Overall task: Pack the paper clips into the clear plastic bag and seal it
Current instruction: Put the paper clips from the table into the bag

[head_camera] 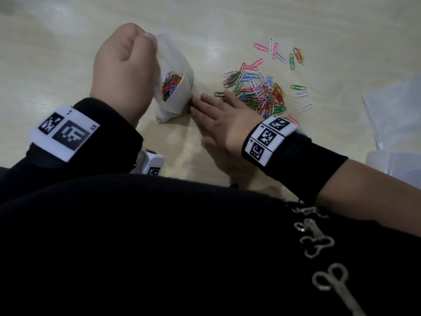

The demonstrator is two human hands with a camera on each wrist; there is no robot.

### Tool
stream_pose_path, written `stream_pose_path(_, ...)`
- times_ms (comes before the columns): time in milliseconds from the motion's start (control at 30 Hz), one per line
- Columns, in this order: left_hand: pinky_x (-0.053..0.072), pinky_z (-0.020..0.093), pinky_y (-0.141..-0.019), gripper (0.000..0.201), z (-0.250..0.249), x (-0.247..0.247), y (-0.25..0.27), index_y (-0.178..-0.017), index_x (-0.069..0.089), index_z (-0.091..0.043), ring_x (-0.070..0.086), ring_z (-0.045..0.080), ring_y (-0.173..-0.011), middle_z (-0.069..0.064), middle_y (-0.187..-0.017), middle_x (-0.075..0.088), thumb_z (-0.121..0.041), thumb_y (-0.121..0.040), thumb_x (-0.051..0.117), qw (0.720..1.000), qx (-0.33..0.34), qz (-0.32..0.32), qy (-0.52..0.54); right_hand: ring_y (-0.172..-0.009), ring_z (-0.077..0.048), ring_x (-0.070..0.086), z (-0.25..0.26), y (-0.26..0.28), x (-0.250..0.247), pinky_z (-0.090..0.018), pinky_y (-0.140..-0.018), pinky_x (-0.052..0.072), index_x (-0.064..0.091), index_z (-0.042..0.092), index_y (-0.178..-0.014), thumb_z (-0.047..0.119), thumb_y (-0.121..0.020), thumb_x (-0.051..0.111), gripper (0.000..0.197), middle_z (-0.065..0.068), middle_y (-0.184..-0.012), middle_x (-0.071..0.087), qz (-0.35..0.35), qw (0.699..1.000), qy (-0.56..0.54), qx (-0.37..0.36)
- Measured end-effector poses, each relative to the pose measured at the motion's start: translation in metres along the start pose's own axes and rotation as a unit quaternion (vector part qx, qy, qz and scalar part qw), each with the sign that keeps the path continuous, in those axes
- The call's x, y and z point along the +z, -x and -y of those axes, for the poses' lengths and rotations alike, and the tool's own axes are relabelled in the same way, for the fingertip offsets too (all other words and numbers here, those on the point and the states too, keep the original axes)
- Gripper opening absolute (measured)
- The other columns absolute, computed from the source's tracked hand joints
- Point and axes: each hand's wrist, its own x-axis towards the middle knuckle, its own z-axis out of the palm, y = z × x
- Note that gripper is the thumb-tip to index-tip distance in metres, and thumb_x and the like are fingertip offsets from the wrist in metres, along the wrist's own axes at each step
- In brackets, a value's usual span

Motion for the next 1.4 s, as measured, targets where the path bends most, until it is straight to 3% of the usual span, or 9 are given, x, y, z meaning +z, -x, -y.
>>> stream_pose_path(100,0.032,0.034,-0.053,0.022,0.0,0.004,0.0,-0.058,0.043,-0.024,0.039,0.024,-0.052,0.008,-0.052,0.045,-0.026,-0.08,0.044,1.0,-0.002,0.008,0.016,-0.149,-0.018,-0.003,-0.005,0.011,0.004,-0.053,-0.117,-0.006,-0.002,0.019,-0.152,0.054,-0.096,0.031,0.073,0.001,-0.161,-0.008,0.022,0.999,0.029,0.035)
stream_pose_path(267,0.038,0.031,-0.055,0.024,0.001,0.021,0.004,-0.063,0.044,-0.024,0.045,0.022,-0.05,0.008,-0.055,0.052,-0.026,-0.087,0.043,0.998,-0.001,0.065,0.026,-0.149,-0.024,-0.007,-0.025,0.038,0.007,-0.055,-0.115,-0.01,0.001,0.015,-0.152,0.051,-0.098,0.026,0.07,-0.003,-0.161,-0.006,0.016,0.994,0.053,0.099)
stream_pose_path(500,0.053,0.047,-0.068,0.028,0.002,0.061,0.003,-0.063,0.047,-0.028,0.06,0.035,-0.061,0.013,-0.064,0.057,-0.034,-0.09,0.044,0.985,0.005,0.172,0.009,-0.135,-0.039,0.028,-0.043,0.051,0.002,-0.05,-0.105,0.035,0.043,0.018,-0.139,0.032,-0.091,0.055,0.052,-0.008,-0.155,0.027,-0.086,0.971,-0.099,0.198)
stream_pose_path(633,0.044,0.029,-0.063,0.027,0.003,0.082,0.0,-0.068,0.045,-0.024,0.053,0.013,-0.055,0.001,-0.065,0.059,-0.029,-0.095,0.043,0.979,0.027,0.2,-0.017,-0.122,-0.035,0.038,-0.056,0.057,-0.001,-0.041,-0.096,0.04,0.05,0.013,-0.131,0.015,-0.093,0.051,0.038,-0.012,-0.136,0.045,-0.115,0.959,-0.126,0.224)
stream_pose_path(867,0.043,0.025,-0.064,0.02,0.007,0.109,-0.001,-0.073,0.048,-0.026,0.054,0.008,-0.057,-0.013,-0.056,0.059,-0.027,-0.093,0.047,0.962,0.046,0.267,-0.036,-0.117,-0.028,0.052,-0.077,0.07,-0.02,-0.033,-0.099,0.039,0.057,0.022,-0.127,0.026,-0.088,0.063,0.039,-0.008,-0.126,0.055,-0.154,0.901,-0.235,0.33)
stream_pose_path(1033,0.044,0.022,-0.059,0.023,0.008,0.122,-0.001,-0.073,0.048,-0.024,0.054,0.006,-0.055,-0.008,-0.064,0.06,-0.022,-0.095,0.051,0.961,0.042,0.266,-0.056,-0.095,-0.012,0.062,-0.085,0.079,-0.027,-0.029,-0.091,0.051,0.069,0.028,-0.108,0.035,-0.078,0.072,0.03,0.007,-0.096,0.066,-0.218,0.811,-0.384,0.384)
stream_pose_path(1167,0.043,0.022,-0.057,0.023,0.011,0.131,-0.001,-0.072,0.049,-0.022,0.054,0.007,-0.055,-0.007,-0.062,0.059,-0.018,-0.094,0.053,0.964,0.01,0.26,-0.052,-0.075,-0.008,0.065,-0.082,0.083,-0.04,-0.027,-0.069,0.057,0.07,0.021,-0.098,0.021,-0.079,0.075,0.02,0.004,-0.083,0.067,-0.25,0.693,-0.579,0.35)
stream_pose_path(1267,0.04,0.024,-0.056,0.025,0.011,0.133,0.0,-0.069,0.05,-0.022,0.05,0.008,-0.053,-0.01,-0.052,0.055,-0.014,-0.093,0.052,0.965,-0.026,0.259,-0.015,-0.074,-0.014,0.066,-0.077,0.082,-0.05,-0.033,-0.074,0.059,0.068,0.012,-0.093,0.007,-0.083,0.07,0.012,-0.004,-0.083,0.067,-0.235,0.604,-0.697,0.306)
stream_pose_path(1400,0.038,0.02,-0.052,0.024,0.006,0.13,0.006,-0.07,0.049,-0.018,0.046,0.006,-0.051,0.0,-0.062,0.048,-0.009,-0.092,0.05,0.964,-0.059,0.258,0.042,-0.067,-0.017,0.067,-0.071,0.079,-0.05,-0.032,-0.067,0.06,0.067,0.005,-0.088,-0.001,-0.085,0.065,0.007,-0.011,-0.08,0.067,-0.175,0.57,-0.747,0.294)
